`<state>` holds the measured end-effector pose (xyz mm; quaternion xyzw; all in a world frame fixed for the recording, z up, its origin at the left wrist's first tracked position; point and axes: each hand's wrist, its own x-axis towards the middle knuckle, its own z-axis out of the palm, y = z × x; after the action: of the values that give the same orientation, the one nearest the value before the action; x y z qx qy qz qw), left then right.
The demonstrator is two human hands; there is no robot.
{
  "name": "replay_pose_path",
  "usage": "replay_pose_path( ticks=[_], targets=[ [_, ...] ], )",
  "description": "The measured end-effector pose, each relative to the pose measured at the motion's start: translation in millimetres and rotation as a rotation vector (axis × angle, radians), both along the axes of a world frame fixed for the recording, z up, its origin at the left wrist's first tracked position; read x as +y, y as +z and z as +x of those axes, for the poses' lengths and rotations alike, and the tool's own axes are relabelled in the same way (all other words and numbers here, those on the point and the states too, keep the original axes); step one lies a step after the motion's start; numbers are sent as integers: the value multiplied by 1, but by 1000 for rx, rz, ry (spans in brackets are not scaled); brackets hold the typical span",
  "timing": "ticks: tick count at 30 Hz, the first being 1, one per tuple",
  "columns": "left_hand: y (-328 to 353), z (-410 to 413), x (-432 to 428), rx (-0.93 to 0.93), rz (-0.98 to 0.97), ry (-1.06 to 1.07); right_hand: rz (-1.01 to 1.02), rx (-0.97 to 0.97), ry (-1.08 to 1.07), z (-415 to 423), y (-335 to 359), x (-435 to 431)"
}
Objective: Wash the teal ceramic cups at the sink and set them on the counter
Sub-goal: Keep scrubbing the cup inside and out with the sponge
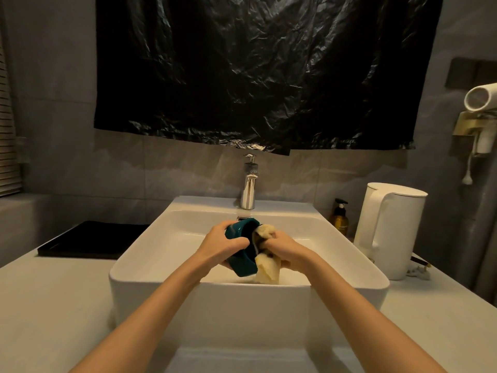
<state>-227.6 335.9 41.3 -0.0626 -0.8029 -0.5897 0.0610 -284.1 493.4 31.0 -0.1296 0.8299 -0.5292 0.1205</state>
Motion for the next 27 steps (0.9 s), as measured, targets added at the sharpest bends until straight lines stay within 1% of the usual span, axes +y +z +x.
replay_pose_path(
  ticks=[4, 7, 10, 11, 12, 13, 14, 16, 17, 18, 19, 21, 22, 24, 25, 26, 27],
  targets=[
    [-2, -4, 4, 41, 65, 9, -34, 299, -183, 0, -1, -3],
    [-3, -8, 5, 91, 45, 152, 0, 513, -329, -2, -1, 0],
    [-1, -7, 6, 147, 87, 324, -15, 640, -418, -3, -2, 4],
    [0, -5, 9, 139, 90, 334, -49, 651, -437, -2, -2, 4],
    [2, -3, 13, 86, 129, 310, -56, 670, -459, -2, -1, 4],
    [6, 0, 19, 1, 216, 254, -44, 714, -486, -1, 1, 4],
    [10, 3, 24, -120, 376, 173, -15, 764, -510, -1, 2, 3],
    [20, 7, 30, -374, 842, -40, -16, 837, -546, 0, 3, 3],
    [22, 8, 31, -457, 1059, -130, -36, 863, -551, 0, 3, 3],
    [23, 7, 31, -494, 1202, -181, -49, 888, -552, 1, 3, 3],
    [25, 5, 32, -502, 1284, -198, -55, 906, -550, 1, 3, 3],
    [28, 1, 33, -513, 1407, -231, -60, 916, -531, -2, 2, 4],
    [31, -1, 33, -518, 1507, -228, -63, 911, -521, -3, 1, 3],
    [34, -3, 33, -512, 1639, -178, -57, 908, -487, -4, 0, 2],
    [36, -2, 32, -484, 1584, -92, -18, 946, -462, -4, -1, 1],
    [38, -3, 32, -471, 1416, 46, 47, 988, -432, -1, -1, 0],
    [45, 2, 32, -454, 1342, 202, 102, 1017, -383, 1, -1, -2]
  ],
)
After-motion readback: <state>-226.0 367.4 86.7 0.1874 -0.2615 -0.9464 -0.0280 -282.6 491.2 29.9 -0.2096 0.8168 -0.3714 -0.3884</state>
